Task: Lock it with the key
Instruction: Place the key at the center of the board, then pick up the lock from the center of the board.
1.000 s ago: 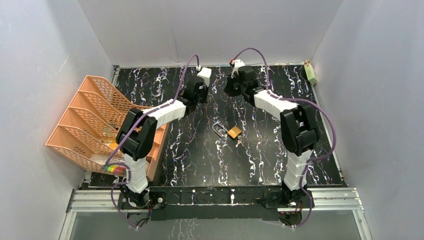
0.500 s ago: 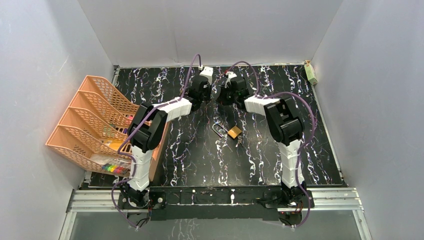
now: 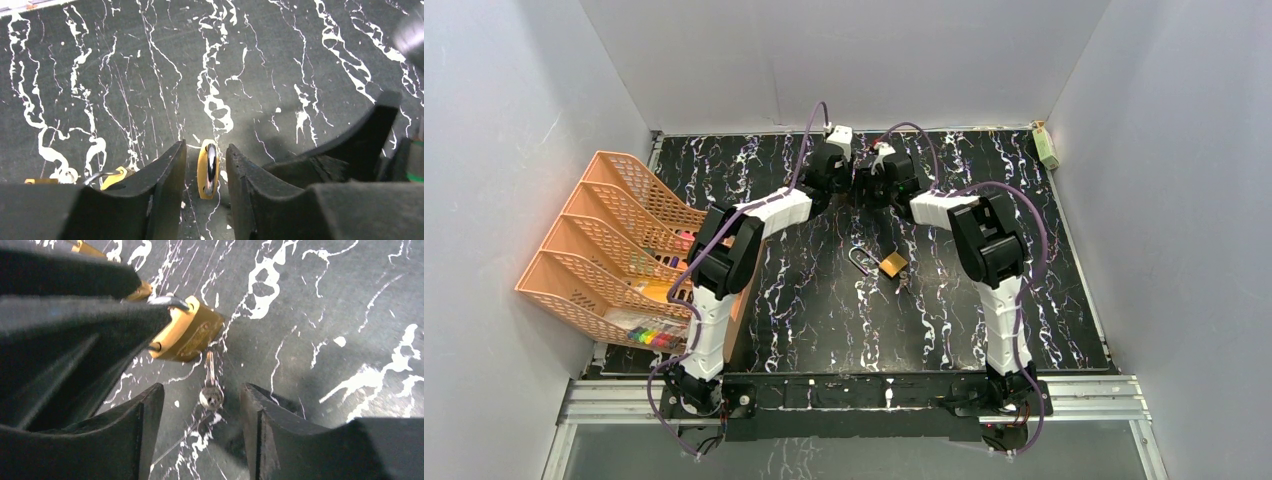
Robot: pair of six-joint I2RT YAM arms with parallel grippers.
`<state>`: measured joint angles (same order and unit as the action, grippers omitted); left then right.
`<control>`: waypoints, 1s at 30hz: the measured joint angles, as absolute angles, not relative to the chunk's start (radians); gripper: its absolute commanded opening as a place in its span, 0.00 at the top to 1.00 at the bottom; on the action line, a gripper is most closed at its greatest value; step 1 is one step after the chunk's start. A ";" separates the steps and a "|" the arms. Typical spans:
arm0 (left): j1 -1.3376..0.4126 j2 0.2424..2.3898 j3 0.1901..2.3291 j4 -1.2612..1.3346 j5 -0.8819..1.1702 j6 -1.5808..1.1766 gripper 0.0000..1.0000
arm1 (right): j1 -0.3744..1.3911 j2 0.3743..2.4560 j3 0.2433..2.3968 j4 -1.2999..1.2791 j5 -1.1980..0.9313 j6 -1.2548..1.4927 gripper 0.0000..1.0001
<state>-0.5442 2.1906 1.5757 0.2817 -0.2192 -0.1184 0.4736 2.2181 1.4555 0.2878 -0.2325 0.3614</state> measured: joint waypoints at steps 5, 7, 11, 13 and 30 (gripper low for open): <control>-0.533 2.185 1.597 0.263 -0.209 -0.115 0.49 | 0.471 2.100 1.333 0.282 -0.211 0.319 0.32; -0.526 2.173 1.597 0.247 -0.200 -0.112 0.42 | 0.468 1.996 1.250 0.274 -0.208 0.287 0.32; -0.514 2.108 1.594 0.207 -0.178 -0.107 0.06 | 0.472 1.750 1.105 0.225 -0.181 0.211 0.30; -0.512 2.044 1.572 0.201 -0.162 -0.111 0.02 | 0.488 1.651 1.066 0.186 -0.137 0.165 0.19; -0.504 1.556 1.282 0.162 -0.041 -0.173 0.02 | 0.607 1.440 0.834 -0.151 0.038 -0.078 0.02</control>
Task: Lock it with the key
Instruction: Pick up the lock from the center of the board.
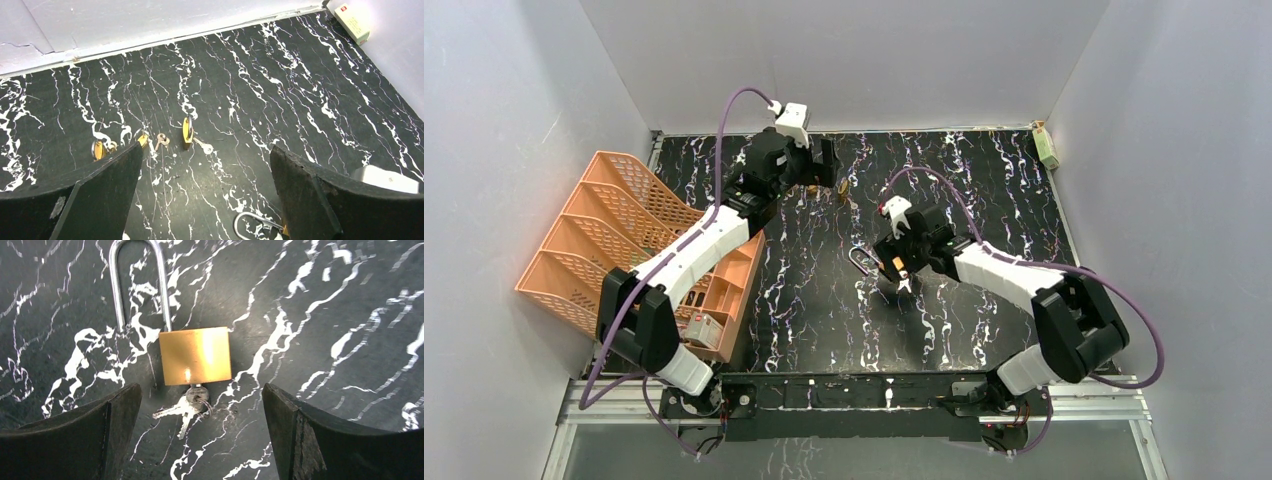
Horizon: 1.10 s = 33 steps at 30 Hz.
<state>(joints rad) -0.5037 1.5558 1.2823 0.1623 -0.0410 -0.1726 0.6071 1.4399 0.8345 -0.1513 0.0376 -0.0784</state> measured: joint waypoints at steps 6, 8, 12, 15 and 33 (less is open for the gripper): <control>-0.502 1.502 1.271 0.115 -0.039 -0.153 0.02 | 0.607 1.538 0.838 -0.172 -0.041 -0.141 0.03; -0.501 1.488 1.271 0.102 -0.036 -0.145 0.02 | 0.609 1.573 0.847 -0.182 -0.050 -0.155 0.03; -0.499 1.463 1.262 0.095 -0.027 -0.133 0.02 | 0.611 1.618 0.870 -0.185 -0.053 -0.175 0.03; -0.499 1.441 1.246 0.091 -0.017 -0.125 0.02 | 0.611 1.641 0.901 -0.184 -0.052 -0.191 0.03; -0.491 1.399 1.237 0.044 0.057 -0.078 0.02 | 0.610 1.691 0.937 -0.159 -0.086 -0.207 0.74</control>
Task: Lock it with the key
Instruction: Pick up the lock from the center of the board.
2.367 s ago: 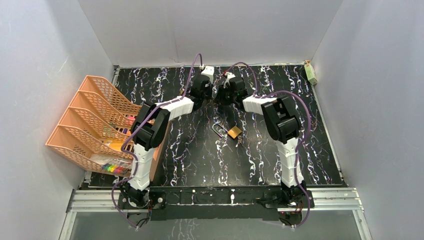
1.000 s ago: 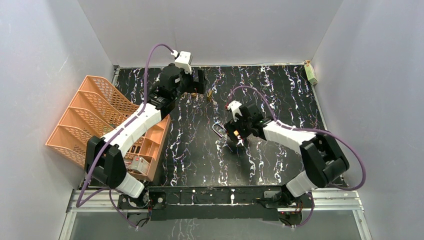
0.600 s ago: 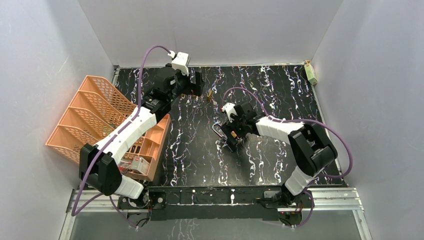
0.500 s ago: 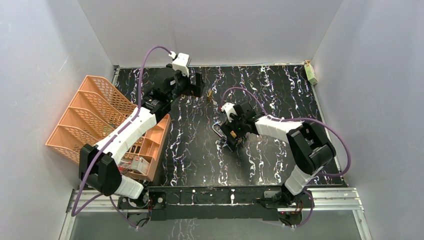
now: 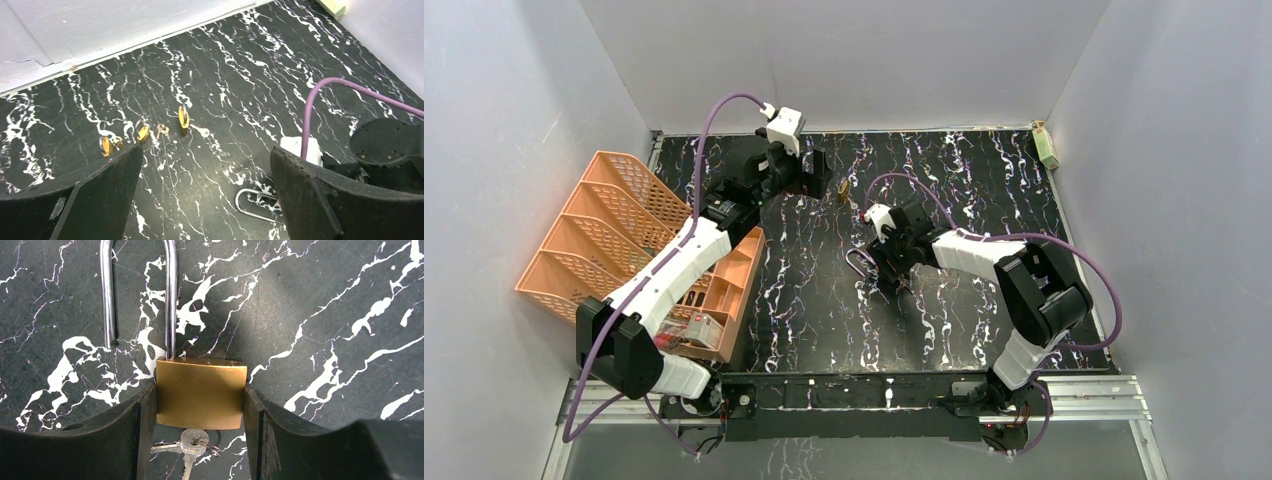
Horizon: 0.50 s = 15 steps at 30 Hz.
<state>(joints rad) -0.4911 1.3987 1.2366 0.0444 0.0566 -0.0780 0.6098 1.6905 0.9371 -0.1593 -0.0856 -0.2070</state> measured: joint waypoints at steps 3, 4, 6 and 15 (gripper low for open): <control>-0.477 1.394 1.235 0.023 0.127 -0.075 0.02 | 0.607 1.689 0.938 -0.162 -0.091 -0.206 0.80; -0.472 1.393 1.233 0.015 0.154 -0.072 0.02 | 0.603 1.687 0.938 -0.165 -0.102 -0.205 0.83; -0.456 1.388 1.223 -0.011 0.235 -0.062 0.02 | 0.586 1.676 0.939 -0.189 -0.152 -0.201 0.84; -0.408 1.295 1.172 -0.153 0.609 0.017 0.02 | 0.434 1.539 1.044 -0.287 -0.652 -0.135 0.84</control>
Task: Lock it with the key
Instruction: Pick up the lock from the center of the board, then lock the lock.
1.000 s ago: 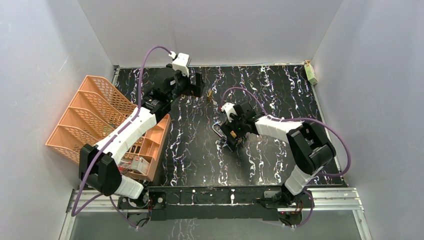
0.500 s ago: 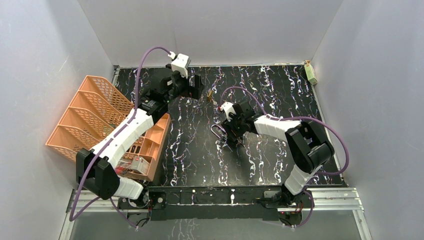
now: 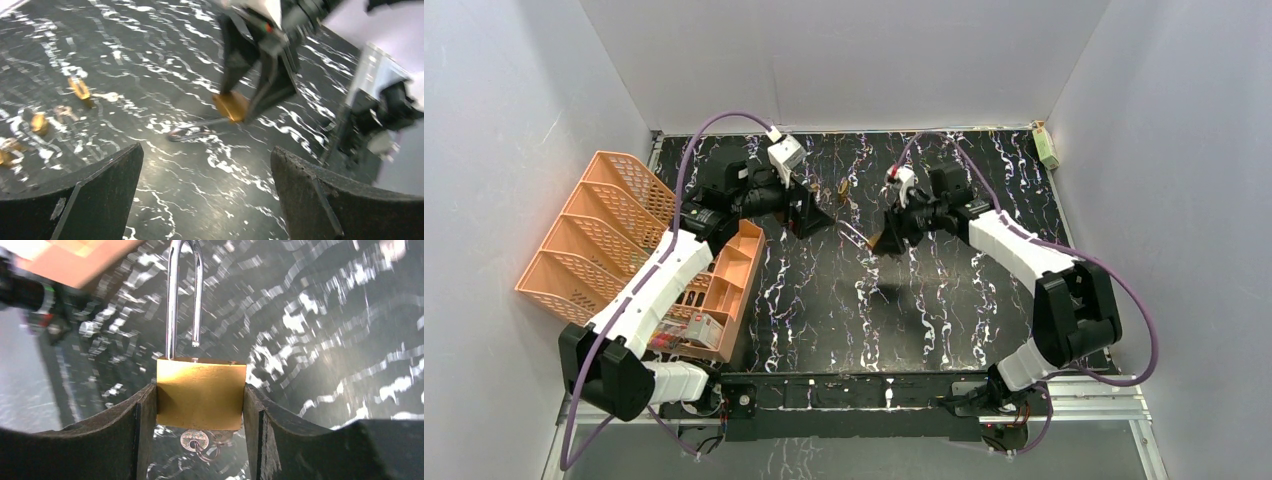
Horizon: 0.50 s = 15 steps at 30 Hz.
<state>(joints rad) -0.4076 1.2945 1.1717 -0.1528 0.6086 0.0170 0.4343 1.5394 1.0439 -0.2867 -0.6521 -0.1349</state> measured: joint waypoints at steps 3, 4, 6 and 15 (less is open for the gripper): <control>-0.393 1.279 1.180 -0.194 0.744 0.038 0.02 | 0.427 1.518 1.117 -0.279 -0.802 -0.106 0.83; -0.390 1.280 1.187 -0.207 0.787 0.046 0.02 | 0.427 1.511 1.130 -0.274 -0.840 -0.097 0.83; -0.385 1.289 1.201 -0.241 0.870 0.066 0.02 | 0.428 1.497 1.150 -0.262 -0.923 -0.073 0.82; -0.369 1.310 1.245 -0.325 1.058 0.142 0.18 | 0.414 1.481 1.180 -0.206 -1.142 0.078 0.82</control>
<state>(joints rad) -0.3691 1.3098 1.2453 -0.3248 1.0584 0.1425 0.4145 1.4815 1.1801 -0.2058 -1.1419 0.0776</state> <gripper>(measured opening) 0.921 0.644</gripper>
